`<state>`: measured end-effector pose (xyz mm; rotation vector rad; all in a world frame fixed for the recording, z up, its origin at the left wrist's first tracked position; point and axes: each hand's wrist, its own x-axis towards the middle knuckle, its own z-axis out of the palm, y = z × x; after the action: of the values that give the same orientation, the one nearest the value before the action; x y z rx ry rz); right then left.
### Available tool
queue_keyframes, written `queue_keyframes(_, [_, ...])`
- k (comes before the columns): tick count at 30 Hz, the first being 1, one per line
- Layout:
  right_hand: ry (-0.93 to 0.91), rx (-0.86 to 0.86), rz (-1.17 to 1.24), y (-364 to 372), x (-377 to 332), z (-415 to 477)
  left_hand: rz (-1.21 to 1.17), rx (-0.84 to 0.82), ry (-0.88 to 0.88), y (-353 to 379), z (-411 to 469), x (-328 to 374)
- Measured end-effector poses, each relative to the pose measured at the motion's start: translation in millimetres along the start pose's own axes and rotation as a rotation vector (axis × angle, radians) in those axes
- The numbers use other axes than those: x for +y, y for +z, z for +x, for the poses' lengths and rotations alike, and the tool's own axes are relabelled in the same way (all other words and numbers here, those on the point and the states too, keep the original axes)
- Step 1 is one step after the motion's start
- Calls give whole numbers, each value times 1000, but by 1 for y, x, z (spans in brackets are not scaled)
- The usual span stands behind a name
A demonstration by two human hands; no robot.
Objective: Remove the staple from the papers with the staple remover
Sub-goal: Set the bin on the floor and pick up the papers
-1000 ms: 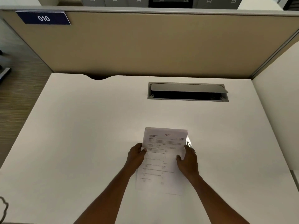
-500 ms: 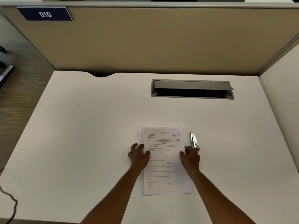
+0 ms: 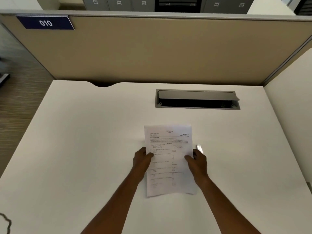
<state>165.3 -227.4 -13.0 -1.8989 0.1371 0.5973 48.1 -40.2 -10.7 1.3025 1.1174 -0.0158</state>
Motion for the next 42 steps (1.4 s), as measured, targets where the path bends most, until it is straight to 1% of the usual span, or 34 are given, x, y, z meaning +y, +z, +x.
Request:
queue_keyframes(4, [-95,-42,78,-4,-36,3,-128,-44,145,-12,-5,41])
queue_keyframes(7, [-191,-70,165,-5,-58,2,-151,-60,276,-16,-10,63])
queue_keyframes(9, [-255,-70,179,-4,-65,1,-140,-53,333,-16,-13,70])
queue_keyframes(12, [-294,-35,134,1,-61,1,-95,-11,367,-14,-12,65])
queue_keyframes(14, [-276,3,94,4,-54,1,-78,-5,368,-11,-13,58])
queue_keyframes(17, [-269,21,71,8,-53,0,-68,-10,426,-7,-14,54])
queue_keyframes(22, [-368,52,65,4,-58,2,-31,-3,514,-8,-14,62])
queue_keyframes(24, [-383,57,86,3,-60,2,-24,3,503,-9,-13,63])
queue_keyframes(27, [-404,15,104,5,-67,-1,-9,-4,462,-7,-13,66])
queue_keyframes(31, [-447,24,141,3,-73,2,-59,-6,491,-7,-15,74])
queue_keyframes(33, [-428,34,146,5,-70,1,-57,-25,526,-6,-15,74])
queue_keyframes(36, [-352,38,137,8,-62,-2,-27,-35,525,-3,-14,67])
queue_keyframes(42, [-388,27,135,2,-70,3,-56,67,478,-3,-10,68])
